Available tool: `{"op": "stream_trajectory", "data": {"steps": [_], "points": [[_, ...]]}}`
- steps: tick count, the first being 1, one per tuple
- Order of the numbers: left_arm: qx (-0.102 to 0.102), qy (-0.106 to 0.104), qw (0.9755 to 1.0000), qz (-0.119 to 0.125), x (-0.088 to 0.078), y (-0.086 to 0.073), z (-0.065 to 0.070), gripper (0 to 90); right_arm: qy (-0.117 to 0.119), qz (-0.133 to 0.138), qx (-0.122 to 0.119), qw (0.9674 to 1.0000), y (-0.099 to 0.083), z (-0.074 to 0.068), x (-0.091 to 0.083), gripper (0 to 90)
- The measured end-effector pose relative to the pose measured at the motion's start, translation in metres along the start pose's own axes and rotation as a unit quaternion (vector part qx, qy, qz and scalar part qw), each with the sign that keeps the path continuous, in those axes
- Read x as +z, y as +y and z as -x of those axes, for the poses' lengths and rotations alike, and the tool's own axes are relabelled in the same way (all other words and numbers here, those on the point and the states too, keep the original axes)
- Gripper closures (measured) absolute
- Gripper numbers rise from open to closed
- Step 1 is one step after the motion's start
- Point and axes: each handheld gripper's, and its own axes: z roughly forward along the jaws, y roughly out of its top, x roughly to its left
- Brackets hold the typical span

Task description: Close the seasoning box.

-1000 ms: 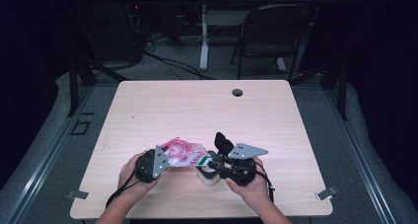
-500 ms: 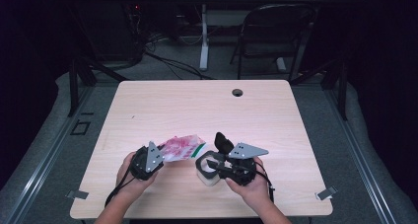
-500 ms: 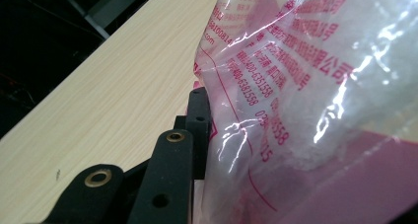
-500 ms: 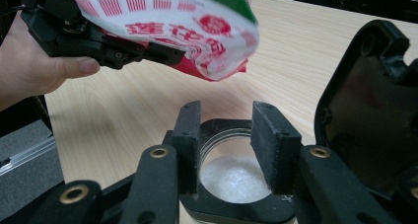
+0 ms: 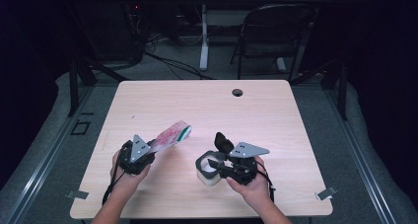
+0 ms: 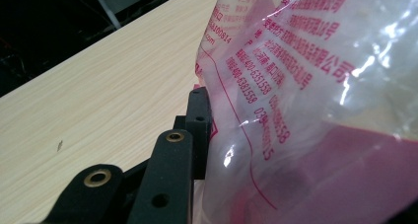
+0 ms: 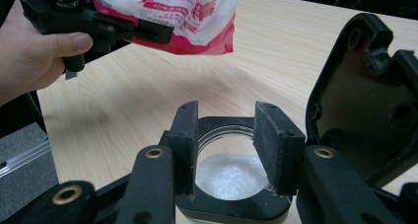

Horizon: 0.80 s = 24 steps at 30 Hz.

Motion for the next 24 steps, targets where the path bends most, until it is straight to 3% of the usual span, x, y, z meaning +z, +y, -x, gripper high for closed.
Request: {"op": "stream_trajectory", "data": {"steps": [9,15,19,24], "points": [[-0.037,0.036,0.9986,-0.009,-0.001,-0.007,-0.015,76.4,0.001,0.001,0.001,1.0,0.0,0.002,-0.001,61.1],[-0.048,0.053,0.9974,-0.012,-0.002,-0.012,-0.023,76.6,-0.003,0.003,0.007,1.0,0.0,0.004,-0.002,60.8],[-0.05,0.072,0.996,-0.017,-0.003,-0.014,-0.028,76.5,-0.006,0.002,0.007,1.0,0.0,0.004,-0.002,60.7],[-0.072,0.095,0.9927,-0.019,-0.006,-0.02,-0.04,76.5,-0.006,0.003,0.01,0.9999,0.0,0.006,-0.003,60.7]]}}
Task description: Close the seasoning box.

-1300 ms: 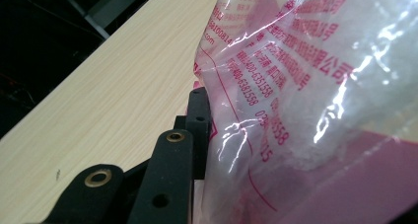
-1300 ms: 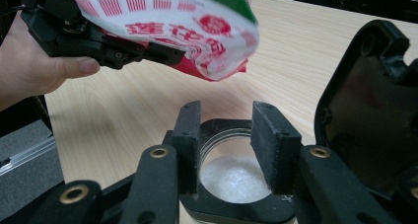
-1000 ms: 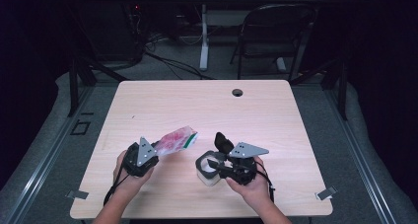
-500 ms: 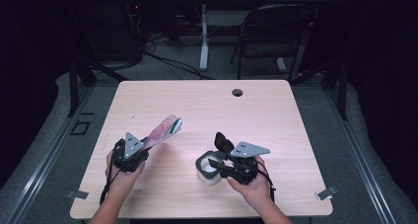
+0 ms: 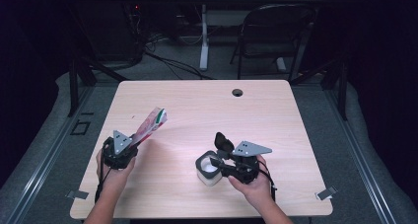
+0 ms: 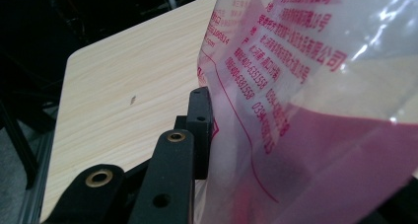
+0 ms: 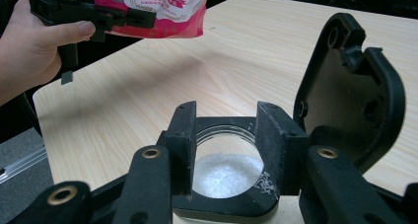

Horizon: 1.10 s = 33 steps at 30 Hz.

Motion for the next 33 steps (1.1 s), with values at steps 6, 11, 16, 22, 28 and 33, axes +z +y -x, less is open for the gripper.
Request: {"op": "stream_trajectory", "data": {"steps": [6,11,16,22,28,33], "points": [[-0.02,0.01,0.9997,-0.01,0.003,-0.007,-0.009,76.5,-0.001,-0.001,0.001,1.0,-0.001,0.0,0.001,60.7],[-0.041,0.006,0.999,-0.018,0.007,-0.012,-0.014,76.3,-0.002,-0.003,-0.001,1.0,-0.001,0.0,0.001,60.7],[-0.068,-0.002,0.9974,-0.026,0.012,-0.018,-0.02,76.1,-0.002,-0.003,-0.001,1.0,-0.001,0.0,0.001,60.7],[-0.09,-0.009,0.9953,-0.035,0.017,-0.024,-0.023,74.4,-0.001,-0.002,0.001,1.0,-0.002,0.0,0.002,60.4],[-0.095,-0.008,0.9947,-0.037,0.017,-0.026,-0.024,70.1,-0.001,-0.004,0.001,1.0,-0.002,-0.001,0.003,60.4],[-0.093,-0.009,0.9956,-0.011,0.015,-0.025,-0.022,57.9,-0.001,-0.005,0.001,1.0,-0.002,-0.001,0.003,60.4]]}}
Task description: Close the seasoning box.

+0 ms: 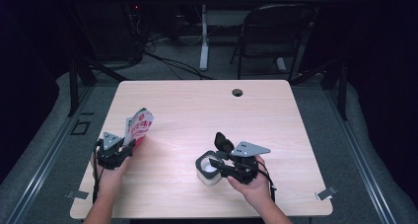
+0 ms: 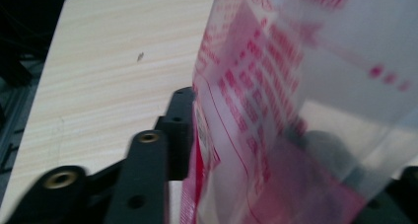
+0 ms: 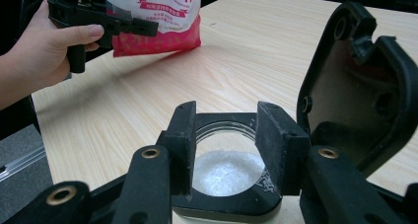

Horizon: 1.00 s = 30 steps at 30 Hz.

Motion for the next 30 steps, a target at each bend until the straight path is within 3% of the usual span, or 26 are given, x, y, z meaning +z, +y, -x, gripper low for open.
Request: {"op": "stream_trajectory", "data": {"steps": [2,6,15,19,24,30], "points": [[0.001,-0.008,0.9998,0.017,-0.001,0.001,0.003,53.3,0.0,0.0,0.0,1.0,0.0,0.0,0.0,60.4],[0.011,-0.006,0.9996,0.025,-0.002,0.002,0.006,46.6,0.002,0.0,0.001,1.0,0.0,0.0,0.0,60.2],[-0.014,-0.024,0.9991,0.033,-0.006,0.004,0.005,36.7,0.002,0.0,0.001,1.0,0.0,0.001,0.0,58.8],[-0.008,-0.034,0.9987,0.037,-0.01,0.011,0.011,30.7,0.003,0.005,0.005,1.0,0.001,0.0,-0.001,57.4],[0.007,-0.045,0.9982,0.039,-0.015,0.017,0.024,30.3,0.007,0.011,0.003,0.9999,0.004,-0.003,-0.002,56.4],[0.024,-0.085,0.9954,0.039,-0.018,0.022,0.041,36.5,0.003,0.011,0.003,0.9999,0.005,-0.002,-0.004,56.3]]}}
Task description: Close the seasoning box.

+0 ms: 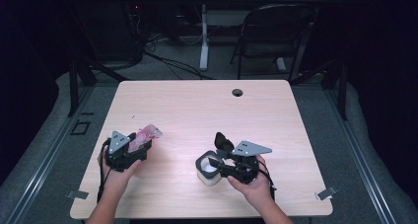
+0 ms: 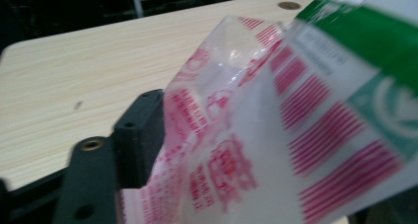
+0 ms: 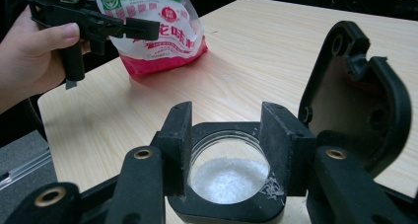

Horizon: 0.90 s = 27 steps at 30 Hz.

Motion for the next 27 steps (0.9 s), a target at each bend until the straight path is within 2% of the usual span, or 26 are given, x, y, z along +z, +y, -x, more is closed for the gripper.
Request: {"op": "stream_trajectory", "data": {"steps": [3,6,10,13,17,19,22,25,27], "points": [[0.016,-0.01,0.9998,-0.005,0.002,0.002,0.009,37.0,-0.003,0.0,-0.003,1.0,0.001,-0.001,-0.001,56.1],[0.023,-0.032,0.9992,-0.011,0.005,0.002,0.016,33.7,-0.006,-0.001,-0.011,0.9999,0.002,-0.003,-0.002,55.1],[0.034,-0.042,0.9984,-0.018,0.009,0.003,0.027,31.6,-0.015,0.002,-0.02,0.9997,0.002,-0.004,-0.004,52.7],[0.042,-0.057,0.997,-0.029,0.014,0.004,0.035,30.9,-0.019,0.01,-0.017,0.9996,0.002,-0.004,-0.006,51.0],[0.057,-0.076,0.9944,-0.044,0.023,0.004,0.049,30.9,-0.031,0.006,-0.024,0.9992,0.001,-0.004,-0.009,50.4],[0.061,-0.085,0.9933,-0.048,0.026,0.006,0.054,30.9,-0.032,0.008,-0.018,0.9993,0.0,-0.006,-0.011,50.4],[0.055,-0.102,0.9921,-0.048,0.028,0.008,0.061,31.2,-0.018,0.01,0.002,0.9998,0.001,-0.006,-0.016,51.8],[0.068,-0.107,0.9907,-0.051,0.03,0.009,0.067,31.4,-0.018,0.019,0.008,0.9996,0.002,-0.005,-0.021,51.8],[0.072,-0.108,0.9903,-0.05,0.031,0.009,0.07,31.5,-0.026,0.022,0.007,0.9994,0.001,-0.004,-0.023,51.9]]}}
